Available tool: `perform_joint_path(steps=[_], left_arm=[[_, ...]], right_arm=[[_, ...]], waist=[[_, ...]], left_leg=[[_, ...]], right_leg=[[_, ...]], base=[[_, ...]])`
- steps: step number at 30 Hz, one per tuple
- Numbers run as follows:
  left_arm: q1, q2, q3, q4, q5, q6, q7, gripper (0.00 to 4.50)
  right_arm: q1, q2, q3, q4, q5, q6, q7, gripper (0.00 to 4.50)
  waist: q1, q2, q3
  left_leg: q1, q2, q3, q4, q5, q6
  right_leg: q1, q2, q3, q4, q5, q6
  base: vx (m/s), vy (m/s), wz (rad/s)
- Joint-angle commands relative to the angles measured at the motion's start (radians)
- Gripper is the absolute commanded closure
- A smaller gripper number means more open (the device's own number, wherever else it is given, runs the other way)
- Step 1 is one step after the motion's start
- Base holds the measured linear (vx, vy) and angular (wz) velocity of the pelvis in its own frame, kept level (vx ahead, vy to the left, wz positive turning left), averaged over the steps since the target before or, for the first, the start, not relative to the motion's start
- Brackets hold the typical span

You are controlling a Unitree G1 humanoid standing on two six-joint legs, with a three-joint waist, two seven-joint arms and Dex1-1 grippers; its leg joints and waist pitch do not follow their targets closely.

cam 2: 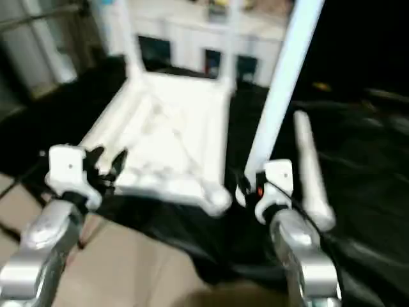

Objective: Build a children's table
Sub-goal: Move to table

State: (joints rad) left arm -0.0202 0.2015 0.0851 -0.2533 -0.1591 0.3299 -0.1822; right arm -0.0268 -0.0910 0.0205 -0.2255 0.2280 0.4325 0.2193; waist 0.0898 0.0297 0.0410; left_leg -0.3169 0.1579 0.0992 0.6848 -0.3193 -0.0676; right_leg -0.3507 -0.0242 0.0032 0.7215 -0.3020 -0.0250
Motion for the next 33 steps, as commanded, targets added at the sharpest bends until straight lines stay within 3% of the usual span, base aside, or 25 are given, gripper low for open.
perform_joint_path(steps=[1, 2, 3, 4, 5, 6, 7, 8, 9, 10, 11, 12, 13, 14, 17, 18, 22, 23, 25, 26, 27, 28, 29, 31, 33], left_arm=[[-0.020, -0.021, -0.027, 0.006, -0.017, -0.009, -0.023, 1.66], [-0.023, -0.023, -0.025, 0.011, -0.023, -0.017, -0.030, 1.66], [-0.029, -0.022, -0.030, 0.014, -0.034, -0.012, -0.046, 1.66], [-0.035, -0.014, -0.044, 0.014, -0.054, -0.001, -0.082, 1.66], [-0.035, -0.005, -0.057, 0.012, -0.060, -0.002, -0.106, 1.66], [-0.033, 0.009, -0.075, 0.012, -0.057, -0.013, -0.136, 1.66], [-0.031, 0.023, -0.091, 0.012, -0.054, -0.025, -0.164, 1.66], [-0.023, 0.040, -0.111, 0.010, -0.080, -0.019, -0.225, 1.66], [-0.021, 0.047, -0.118, 0.009, -0.092, -0.014, -0.250, 1.66], [-0.017, 0.060, -0.128, 0.011, -0.110, -0.002, -0.288, 1.31], [-0.017, 0.084, -0.149, 0.017, -0.118, 0.001, -0.342, 1.31], [-0.017, 0.099, -0.163, 0.022, -0.118, 0.001, -0.374, 1.31], [-0.023, 0.116, -0.182, 0.035, -0.124, 0.003, -0.420, 1.28], [-0.040, 0.136, -0.212, 0.060, -0.127, 0.005, -0.481, 1.01], [-0.089, 0.172, -0.270, 0.122, -0.097, -0.009, -0.550, 0.88], [-0.103, 0.181, -0.285, 0.139, -0.088, -0.014, -0.568, 0.89], [-0.251, 0.219, -0.365, 0.312, -0.012, -0.081, -0.702, 0.46], [-0.281, 0.229, -0.384, 0.347, -0.001, -0.092, -0.744, 0.44], [-0.333, 0.250, -0.422, 0.413, 0.025, -0.109, -0.814, 0.44], [-0.338, 0.252, -0.426, 0.419, 0.028, -0.112, -0.819, 0.44], [-0.377, 0.260, -0.447, 0.482, 0.050, -0.152, -0.849, 0.61], [-0.377, 0.260, -0.447, 0.482, 0.050, -0.152, -0.849, 0.61], [-0.437, 0.257, -0.469, 0.574, 0.076, -0.194, -0.882, 0.79], [-0.472, 0.250, -0.476, 0.623, 0.076, -0.201, -0.905, 0.82], [-0.503, 0.239, -0.475, 0.669, 0.062, -0.207, -0.949, 1.18]], right_arm=[[0.012, -0.036, -0.030, -0.041, 0.001, -0.008, -0.013, 2.59], [0.010, -0.039, -0.025, -0.046, -0.007, -0.005, -0.012, 2.59], [0.004, -0.044, -0.025, -0.048, -0.010, 0.009, -0.012, 2.59], [-0.004, -0.048, -0.028, -0.048, -0.004, 0.024, -0.002, 2.59], [-0.004, -0.051, -0.029, -0.049, 0.002, 0.024, 0.006, 2.59], [-0.004, -0.051, -0.033, -0.047, 0.006, 0.024, 0.008, 2.59], [-0.003, -0.050, -0.037, -0.046, 0.009, 0.024, 0.009, 2.59], [-0.002, -0.051, -0.042, -0.042, 0.010, 0.020, 0.009, 2.59], [-0.001, -0.052, -0.043, -0.040, 0.008, 0.019, 0.009, 2.59], [-0.001, -0.053, -0.042, -0.038, 0.002, 0.017, 0.009, 2.59], [-0.004, -0.056, -0.041, -0.036, 0.000, 0.014, 0.006, 2.59], [-0.007, -0.059, -0.040, -0.035, -0.001, 0.012, 0.004, 2.59], [-0.015, -0.065, -0.040, -0.032, -0.001, 0.010, 0.009, 2.59], [-0.031, -0.079, -0.041, -0.026, 0.004, 0.009, 0.022, 2.59], [-0.052, -0.105, -0.040, -0.008, 0.001, 0.006, 0.059, 2.59], [-0.057, -0.113, -0.039, -0.003, -0.001, 0.004, 0.068, 2.59], [-0.091, -0.179, -0.014, 0.024, -0.001, 0.009, 0.160, 2.59], [-0.096, -0.193, -0.009, 0.027, -0.001, 0.005, 0.179, 2.59], [-0.098, -0.220, 0.000, 0.032, -0.003, -0.012, 0.212, 2.59], [-0.098, -0.222, 0.001, 0.033, -0.003, -0.013, 0.215, 2.59], [-0.100, -0.236, 0.002, 0.036, 0.000, -0.017, 0.234, 2.59], [-0.100, -0.236, 0.002, 0.036, 0.000, -0.017, 0.234, 2.59], [-0.100, -0.251, -0.010, 0.034, 0.016, -0.014, 0.255, 2.59], [-0.099, -0.258, -0.019, 0.032, 0.030, -0.012, 0.272, 2.59], [-0.099, -0.265, -0.021, 0.035, 0.037, -0.012, 0.288, 2.60]], waist=[[-0.032, 0.017, -0.059], [-0.041, 0.012, -0.069], [-0.043, -0.013, -0.075], [-0.028, -0.071, -0.068], [-0.014, -0.082, -0.072], [-0.003, -0.085, -0.082], [-0.003, -0.079, -0.085], [-0.008, -0.067, -0.082], [-0.018, -0.041, -0.072], [-0.024, -0.036, -0.068], [-0.035, -0.027, -0.060], [-0.040, -0.025, -0.054], [-0.042, -0.027, -0.046], [-0.041, -0.034, -0.036], [-0.039, -0.031, -0.023], [-0.040, -0.030, -0.025], [-0.040, -0.030, -0.033], [-0.039, -0.027, -0.036], [-0.039, -0.024, -0.036], [-0.039, -0.028, -0.038], [-0.041, -0.023, -0.040], [-0.043, -0.024, -0.039], [-0.045, -0.017, -0.043], [-0.046, -0.021, -0.049], [-0.046, -0.022, -0.052]], left_leg=[[0.101, 0.177, -0.122, -0.153, 0.301, 0.027], [0.102, 0.122, -0.079, -0.104, 0.563, 0.277], [0.094, 0.083, -0.054, -0.066, 0.613, 0.308], [-0.013, -0.047, 0.013, -0.034, 0.466, 0.253], [-0.052, -0.058, 0.009, -0.020, 0.355, 0.229], [-0.080, -0.029, -0.011, -0.038, 0.278, 0.154], [-0.083, -0.031, -0.006, -0.056, 0.302, 0.112], [-0.076, -0.039, 0.010, -0.076, 0.348, 0.051], [-0.066, -0.025, 0.008, -0.089, 0.340, 0.009], [-0.054, -0.012, 0.007, -0.094, 0.320, -0.010], [-0.035, 0.012, -0.001, -0.112, 0.243, -0.046], [-0.023, 0.028, -0.001, -0.125, 0.152, -0.067], [-0.018, 0.032, 0.002, -0.131, 0.095, -0.068], [-0.013, 0.033, 0.016, -0.142, -0.011, -0.055], [-0.009, 0.038, 0.028, -0.155, -0.105, -0.041], [-0.007, 0.041, 0.028, -0.157, -0.125, -0.042], [-0.009, 0.039, 0.034, -0.153, -0.062, -0.033], [-0.013, 0.038, 0.036, -0.149, -0.027, -0.029], [-0.020, 0.038, 0.036, -0.149, -0.005, -0.030], [-0.020, 0.039, 0.037, -0.147, -0.001, -0.031], [-0.026, 0.039, 0.037, -0.146, 0.025, -0.033], [-0.023, 0.038, 0.039, -0.145, 0.027, -0.030], [-0.025, 0.037, 0.037, -0.143, 0.042, -0.029], [-0.024, 0.037, 0.039, -0.140, 0.068, -0.023], [-0.030, 0.037, 0.039, -0.137, 0.106, -0.018]], right_leg=[[-0.088, -0.046, -0.033, 0.031, -0.035, 0.063], [-0.123, -0.083, -0.029, -0.026, 0.164, 0.046], [-0.117, -0.100, -0.011, -0.073, 0.266, 0.015], [-0.007, -0.099, 0.044, -0.119, 0.463, -0.031], [0.042, -0.155, 0.093, -0.122, 0.590, -0.079], [0.082, -0.167, 0.102, -0.092, 0.995, -0.130], [0.084, -0.132, 0.082, -0.071, 1.167, -0.130], [0.070, -0.066, 0.059, -0.067, 1.278, -0.108], [0.052, -0.047, 0.043, -0.072, 1.127, -0.095], [0.041, -0.045, 0.036, -0.080, 1.006, -0.090], [0.032, -0.049, 0.025, -0.099, 0.707, -0.101], [0.025, -0.057, 0.024, -0.118, 0.450, -0.120], [0.019, -0.060, 0.026, -0.130, 0.332, -0.127], [0.018, -0.069, 0.039, -0.151, 0.080, -0.132], [0.004, -0.074, 0.045, -0.173, -0.157, -0.107], [0.003, -0.079, 0.048, -0.176, -0.221, -0.095], [0.003, -0.076, 0.050, -0.176, -0.142, -0.100], [0.006, -0.077, 0.050, -0.172, -0.089, -0.113], [0.011, -0.079, 0.051, -0.170, -0.065, -0.119], [0.013, -0.079, 0.049, -0.167, -0.052, -0.123], [0.018, -0.080, 0.050, -0.163, -0.012, -0.134], [0.014, -0.077, 0.048, -0.166, -0.005, -0.137], [0.018, -0.077, 0.048, -0.161, 0.034, -0.149], [0.023, -0.077, 0.048, -0.155, 0.097, -0.164], [0.028, -0.078, 0.046, -0.147, 0.194, -0.195]], base=[[0.154, -0.001, -0.21], [0.154, -0.001, -0.21], [0.136, -0.032, -0.08], [0.101, -0.031, 0.06], [0.101, -0.031, 0.06], [0.075, -0.043, 0.14], [0.051, -0.049, 0.11], [0.051, -0.049, 0.11], [0.000, 0.000, 0.00], [0.000, 0.000, 0.00], [0.000, 0.000, 0.00], [0.000, 0.000, 0.00], [-0.059, -0.021, 0.07], [-0.059, -0.021, 0.07], [-0.068, -0.022, 0.05], [-0.074, -0.020, 0.01], [-0.030, -0.010, 0.01], [0.000, 0.000, 0.00], [0.000, 0.000, 0.00], [0.000, 0.000, 0.00], [0.000, 0.000, 0.00], [0.000, 0.000, 0.00], [0.000, 0.000, 0.00], [0.000, 0.000, 0.00], [0.000, 0.000, 0.00]])
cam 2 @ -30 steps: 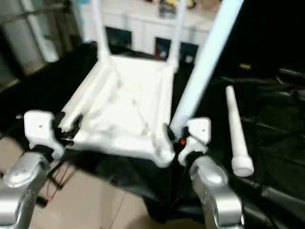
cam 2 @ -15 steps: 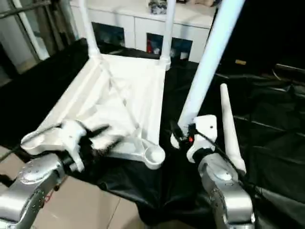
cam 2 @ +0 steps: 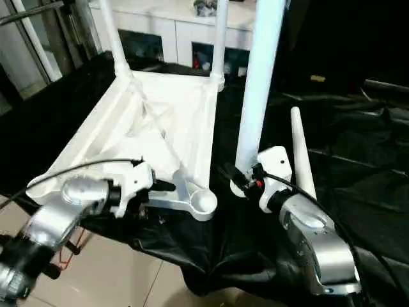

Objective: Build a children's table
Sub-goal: Insert table leg to table base

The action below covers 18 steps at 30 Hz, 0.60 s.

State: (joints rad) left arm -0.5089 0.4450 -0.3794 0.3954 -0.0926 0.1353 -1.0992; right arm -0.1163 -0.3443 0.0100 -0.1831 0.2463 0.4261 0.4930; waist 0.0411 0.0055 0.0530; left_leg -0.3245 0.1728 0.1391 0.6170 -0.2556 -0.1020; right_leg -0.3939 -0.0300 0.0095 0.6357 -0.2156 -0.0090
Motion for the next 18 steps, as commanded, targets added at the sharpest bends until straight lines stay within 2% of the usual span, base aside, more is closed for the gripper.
perform_joint_path(steps=[1, 4, 5, 6, 7, 8, 9, 15, 18], left_arm=[[-0.018, -0.006, -0.010, 0.027, -0.005, -0.015, -0.038, 1.24], [-0.053, -0.011, -0.015, 0.088, -0.002, -0.038, -0.085, 1.38], [-0.071, -0.014, -0.016, 0.120, 0.003, -0.053, -0.095, 1.63], [-0.082, -0.016, -0.017, 0.140, 0.005, -0.060, -0.104, 1.67], [-0.094, -0.021, -0.016, 0.165, 0.007, -0.069, -0.114, 1.67], [-0.106, -0.025, -0.016, 0.189, 0.009, -0.073, -0.128, 1.82], [-0.112, -0.026, -0.018, 0.201, 0.011, -0.076, -0.136, 1.82], [-0.150, -0.033, -0.013, 0.273, 0.032, -0.104, -0.155, 2.43], [-0.159, -0.030, -0.016, 0.295, 0.038, -0.109, -0.167, 2.60]], right_arm=[[-0.010, -0.012, -0.010, -0.007, 0.020, -0.006, 0.016, 2.60], [-0.009, -0.014, -0.009, -0.008, 0.029, 0.000, 0.029, 2.60], [-0.007, -0.011, -0.006, -0.013, 0.035, 0.002, 0.034, 2.60], [-0.005, -0.009, -0.003, -0.016, 0.038, 0.002, 0.038, 2.60], [-0.004, -0.007, -0.002, -0.016, 0.039, 0.002, 0.039, 2.60], [-0.003, -0.006, -0.001, -0.018, 0.039, 0.002, 0.039, 2.60], [-0.003, -0.005, -0.001, -0.018, 0.039, 0.002, 0.039, 2.60], [0.003, -0.006, -0.002, -0.022, 0.038, -0.001, 0.041, 2.60], [0.003, -0.005, 0.001, -0.019, 0.035, -0.005, 0.041, 2.60]], waist=[[0.003, 0.003, -0.066], [0.001, 0.001, -0.067], [0.000, 0.003, -0.069], [0.000, 0.005, -0.068], [0.000, 0.007, -0.067], [0.000, 0.004, -0.065], [0.000, 0.007, -0.065], [0.000, 0.006, -0.062], [-0.001, 0.007, -0.062]], left_leg=[[-0.024, 0.024, -0.001, -0.067, 0.055, 0.018], [-0.025, 0.022, 0.002, -0.065, 0.071, 0.030], [-0.026, 0.022, 0.001, -0.064, 0.075, 0.032], [-0.025, 0.024, 0.002, -0.065, 0.063, 0.040], [-0.025, 0.024, 0.002, -0.066, 0.057, 0.038], [-0.024, 0.025, 0.003, -0.067, 0.041, 0.036], [-0.024, 0.025, 0.002, -0.067, 0.037, 0.034], [-0.022, 0.029, 0.003, -0.069, 0.006, 0.022], [-0.024, 0.029, 0.002, -0.070, 0.015, 0.019]], right_leg=[[0.074, -0.072, 0.039, -0.056, 0.146, -0.225], [0.075, -0.071, 0.038, -0.054, 0.199, -0.242], [0.077, -0.072, 0.038, -0.052, 0.211, -0.246], [0.075, -0.072, 0.038, -0.054, 0.211, -0.254], [0.075, -0.072, 0.037, -0.055, 0.206, -0.256], [0.075, -0.074, 0.037, -0.057, 0.185, -0.260], [0.075, -0.074, 0.037, -0.058, 0.178, -0.260], [0.075, -0.077, 0.039, -0.064, 0.118, -0.258], [0.076, -0.076, 0.039, -0.063, 0.124, -0.258]], base=[[0.000, 0.000, 0.00], [0.000, 0.000, 0.00], [0.000, 0.000, 0.00], [0.000, 0.000, 0.00], [0.000, 0.000, 0.00], [0.000, 0.000, 0.00], [0.000, 0.000, 0.00], [0.000, 0.000, 0.00], [0.000, 0.000, 0.00]])
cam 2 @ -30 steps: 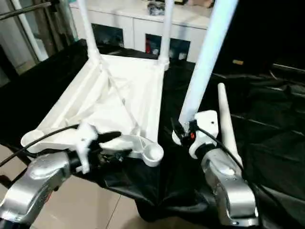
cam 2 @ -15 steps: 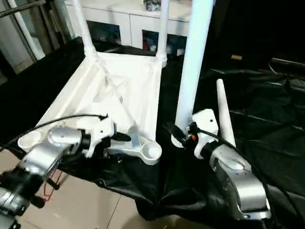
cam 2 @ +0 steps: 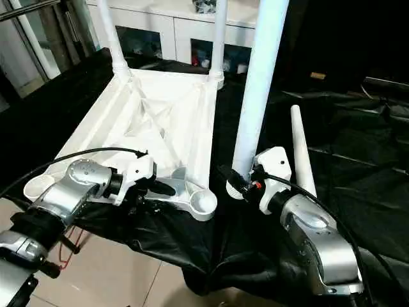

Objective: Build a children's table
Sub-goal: Insert table leg to table base

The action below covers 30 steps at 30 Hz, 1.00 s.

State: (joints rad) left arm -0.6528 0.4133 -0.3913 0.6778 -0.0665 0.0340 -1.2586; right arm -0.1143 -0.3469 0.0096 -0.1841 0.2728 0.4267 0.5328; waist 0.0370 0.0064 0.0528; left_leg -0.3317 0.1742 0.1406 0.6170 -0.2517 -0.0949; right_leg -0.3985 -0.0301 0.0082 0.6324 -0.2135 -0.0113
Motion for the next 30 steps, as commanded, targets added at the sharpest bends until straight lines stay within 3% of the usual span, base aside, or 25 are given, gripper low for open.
perform_joint_path(steps=[1, 14, 20, 21, 24, 27, 30], left_arm=[[-0.015, 0.002, -0.005, 0.013, 0.013, -0.007, -0.009, 2.70], [-0.010, 0.017, -0.012, 0.041, 0.052, -0.021, -0.031, 3.81], [0.015, 0.035, -0.026, 0.022, 0.082, -0.026, -0.023, 4.20], [0.026, 0.042, -0.027, 0.006, 0.092, -0.019, -0.016, 4.33], [0.043, 0.052, -0.026, -0.022, 0.101, -0.006, -0.003, 4.44], [0.072, 0.048, 0.012, -0.090, 0.068, 0.039, 0.026, 4.50], [0.124, 0.021, 0.071, -0.231, 0.012, 0.158, 0.103, 4.50]], right_arm=[[0.001, -0.002, 0.002, -0.018, 0.009, -0.005, 0.000, 2.60], [-0.007, 0.008, 0.006, -0.018, 0.012, -0.007, 0.006, 2.60], [-0.011, 0.012, 0.010, -0.011, 0.010, -0.010, 0.012, 2.60], [-0.012, 0.013, 0.011, -0.009, 0.011, -0.010, 0.014, 2.60], [-0.014, 0.016, 0.014, -0.007, 0.012, -0.008, 0.016, 2.60], [-0.023, 0.022, 0.014, -0.005, 0.021, -0.003, 0.020, 2.60], [-0.042, 0.036, 0.008, 0.001, 0.047, 0.011, 0.029, 2.60]], waist=[[0.004, 0.006, -0.063], [0.003, 0.000, -0.060], [0.001, 0.002, -0.058], [0.001, -0.008, -0.058], [-0.003, -0.002, -0.058], [-0.004, -0.005, -0.058], [-0.007, -0.007, -0.057]], left_leg=[[-0.016, 0.028, 0.000, -0.070, 0.012, 0.011], [-0.017, 0.030, 0.001, -0.072, 0.003, 0.011], [-0.017, 0.031, 0.000, -0.074, -0.016, 0.006], [-0.019, 0.031, 0.000, -0.074, -0.008, 0.009], [-0.020, 0.033, -0.001, -0.074, 0.005, 0.014], [-0.020, 0.034, 0.000, -0.074, 0.003, 0.016], [-0.020, 0.035, 0.003, -0.074, -0.003, 0.022]], right_leg=[[0.081, -0.077, 0.040, -0.059, 0.127, -0.256], [0.079, -0.079, 0.041, -0.061, 0.108, -0.257], [0.078, -0.081, 0.041, -0.065, 0.062, -0.250], [0.081, -0.081, 0.042, -0.064, 0.063, -0.247], [0.078, -0.081, 0.041, -0.062, 0.083, -0.249], [0.078, -0.083, 0.041, -0.060, 0.087, -0.255], [0.076, -0.081, 0.041, -0.061, 0.078, -0.261]], base=[[0.000, 0.000, 0.00], [0.000, 0.000, 0.00], [0.000, 0.000, 0.00], [0.000, 0.000, 0.00], [0.000, 0.000, 0.00], [0.000, 0.000, 0.00], [0.000, 0.000, 0.00]])
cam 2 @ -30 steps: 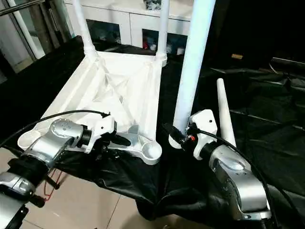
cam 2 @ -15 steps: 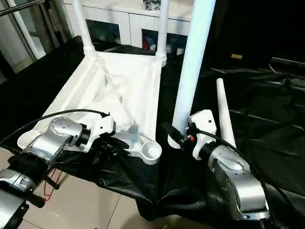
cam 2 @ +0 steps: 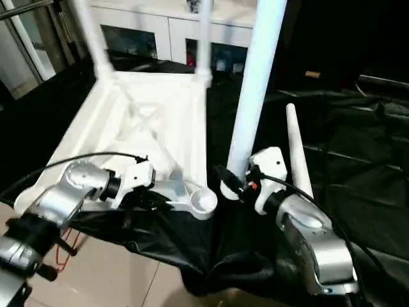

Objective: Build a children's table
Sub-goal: Insert table leg to table base

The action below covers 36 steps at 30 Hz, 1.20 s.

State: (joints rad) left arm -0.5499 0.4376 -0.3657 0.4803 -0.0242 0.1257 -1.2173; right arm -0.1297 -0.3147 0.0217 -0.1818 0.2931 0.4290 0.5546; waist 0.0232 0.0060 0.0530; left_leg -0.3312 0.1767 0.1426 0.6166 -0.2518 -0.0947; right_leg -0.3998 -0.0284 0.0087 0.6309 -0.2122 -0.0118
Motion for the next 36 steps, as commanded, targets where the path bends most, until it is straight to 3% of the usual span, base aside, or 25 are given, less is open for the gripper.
perform_joint_path(steps=[1, 7, 9, 10, 11, 15, 17, 20, 21, 24, 26, 28, 32, 36], left_arm=[[0.035, -0.013, 0.056, -0.065, -0.043, 0.084, 0.078, 4.50], [0.079, -0.063, 0.075, -0.138, -0.017, 0.116, 0.189, 4.50], [0.098, -0.083, 0.072, -0.162, -0.007, 0.139, 0.224, 4.50], [0.108, -0.091, 0.064, -0.176, -0.001, 0.156, 0.237, 4.50], [0.116, -0.097, 0.058, -0.186, 0.004, 0.174, 0.248, 4.50], [0.129, -0.116, 0.047, -0.212, 0.018, 0.236, 0.289, 4.50], [0.122, -0.117, 0.032, -0.196, 0.032, 0.236, 0.292, 4.50], [0.114, -0.111, 0.020, -0.185, 0.036, 0.243, 0.279, 4.50], [0.108, -0.104, 0.007, -0.177, 0.043, 0.249, 0.264, 4.50], [0.096, -0.098, -0.002, -0.166, 0.049, 0.258, 0.250, 4.50], [0.089, -0.091, -0.009, -0.170, 0.049, 0.277, 0.230, 4.50], [0.083, -0.083, -0.017, -0.173, 0.049, 0.285, 0.212, 4.50], [0.076, -0.077, -0.020, -0.169, 0.044, 0.285, 0.198, 4.50], [0.068, -0.080, -0.015, -0.160, 0.036, 0.290, 0.197, 4.50]], right_arm=[[-0.033, 0.007, -0.005, 0.002, 0.032, 0.011, 0.008, 2.60], [-0.073, 0.028, -0.009, 0.028, 0.060, 0.051, 0.013, 2.60], [-0.095, 0.034, 0.003, 0.045, 0.071, 0.084, 0.022, 2.60], [-0.111, 0.034, 0.013, 0.065, 0.070, 0.107, 0.027, 2.60], [-0.123, 0.033, 0.023, 0.083, 0.063, 0.120, 0.029, 2.60], [-0.177, 0.032, 0.061, 0.185, 0.019, 0.111, 0.033, 2.60], [-0.213, 0.038, 0.079, 0.250, -0.001, 0.103, 0.043, 2.60], [-0.234, 0.040, 0.093, 0.285, -0.014, 0.092, 0.051, 2.60], [-0.250, 0.040, 0.103, 0.308, -0.020, 0.094, 0.057, 2.60], [-0.267, 0.039, 0.111, 0.330, -0.021, 0.098, 0.065, 2.60], [-0.281, 0.034, 0.118, 0.354, -0.029, 0.087, 0.069, 2.60], [-0.292, 0.037, 0.109, 0.375, -0.030, 0.079, 0.069, 2.60], [-0.293, 0.054, 0.077, 0.402, -0.004, 0.073, 0.073, 2.60], [-0.281, 0.074, 0.038, 0.421, 0.034, 0.062, 0.087, 2.60]], waist=[[0.007, -0.005, -0.057], [0.007, -0.010, -0.056], [0.008, -0.009, -0.057], [0.009, -0.014, -0.057], [0.010, -0.011, -0.058], [0.009, -0.012, -0.058], [0.011, -0.019, -0.056], [0.014, -0.016, -0.056], [0.013, -0.023, -0.056], [0.013, -0.019, -0.057], [0.014, -0.021, -0.057], [0.014, -0.017, -0.059], [0.011, -0.020, -0.060], [0.012, -0.012, -0.059]], left_leg=[[-0.021, 0.033, 0.000, -0.074, -0.002, 0.021], [-0.020, 0.029, 0.003, -0.072, -0.003, 0.032], [-0.022, 0.030, 0.001, -0.072, 0.008, 0.032], [-0.021, 0.030, 0.003, -0.071, 0.016, 0.036], [-0.021, 0.028, 0.003, -0.071, 0.025, 0.037], [-0.020, 0.029, 0.004, -0.070, 0.032, 0.036], [-0.023, 0.027, 0.004, -0.071, 0.026, 0.042], [-0.020, 0.029, 0.005, -0.071, 0.023, 0.041], [-0.022, 0.029, 0.005, -0.071, 0.026, 0.041], [-0.020, 0.028, 0.005, -0.071, 0.027, 0.043], [-0.020, 0.029, 0.005, -0.072, 0.025, 0.042], [-0.020, 0.029, 0.004, -0.071, 0.037, 0.040], [-0.021, 0.029, 0.005, -0.070, 0.036, 0.044], [-0.019, 0.030, 0.005, -0.072, 0.011, 0.039]], right_leg=[[0.077, -0.083, 0.040, -0.059, 0.075, -0.262], [0.074, -0.078, 0.040, -0.066, 0.035, -0.253], [0.076, -0.079, 0.041, -0.063, 0.036, -0.252], [0.074, -0.078, 0.041, -0.064, 0.046, -0.250], [0.073, -0.077, 0.040, -0.063, 0.051, -0.248], [0.071, -0.080, 0.039, -0.062, 0.049, -0.259], [0.073, -0.079, 0.039, -0.065, 0.030, -0.251], [0.069, -0.082, 0.039, -0.065, 0.010, -0.245], [0.070, -0.080, 0.039, -0.065, 0.016, -0.242], [0.068, -0.081, 0.038, -0.065, 0.018, -0.243], [0.069, -0.082, 0.038, -0.064, 0.018, -0.243], [0.069, -0.082, 0.037, -0.061, 0.039, -0.247], [0.072, -0.082, 0.038, -0.060, 0.073, -0.261], [0.071, -0.083, 0.038, -0.063, 0.041, -0.267]], base=[[0.000, 0.000, 0.00], [0.000, 0.000, 0.00], [0.000, 0.000, 0.00], [0.000, 0.000, 0.00], [0.000, 0.000, 0.00], [0.000, 0.000, 0.00], [0.000, 0.000, 0.00], [0.000, 0.000, 0.00], [0.000, 0.000, 0.00], [0.000, 0.000, 0.00], [0.000, 0.000, 0.00], [0.000, 0.000, 0.00], [0.000, 0.000, 0.00], [0.000, 0.000, 0.00]])
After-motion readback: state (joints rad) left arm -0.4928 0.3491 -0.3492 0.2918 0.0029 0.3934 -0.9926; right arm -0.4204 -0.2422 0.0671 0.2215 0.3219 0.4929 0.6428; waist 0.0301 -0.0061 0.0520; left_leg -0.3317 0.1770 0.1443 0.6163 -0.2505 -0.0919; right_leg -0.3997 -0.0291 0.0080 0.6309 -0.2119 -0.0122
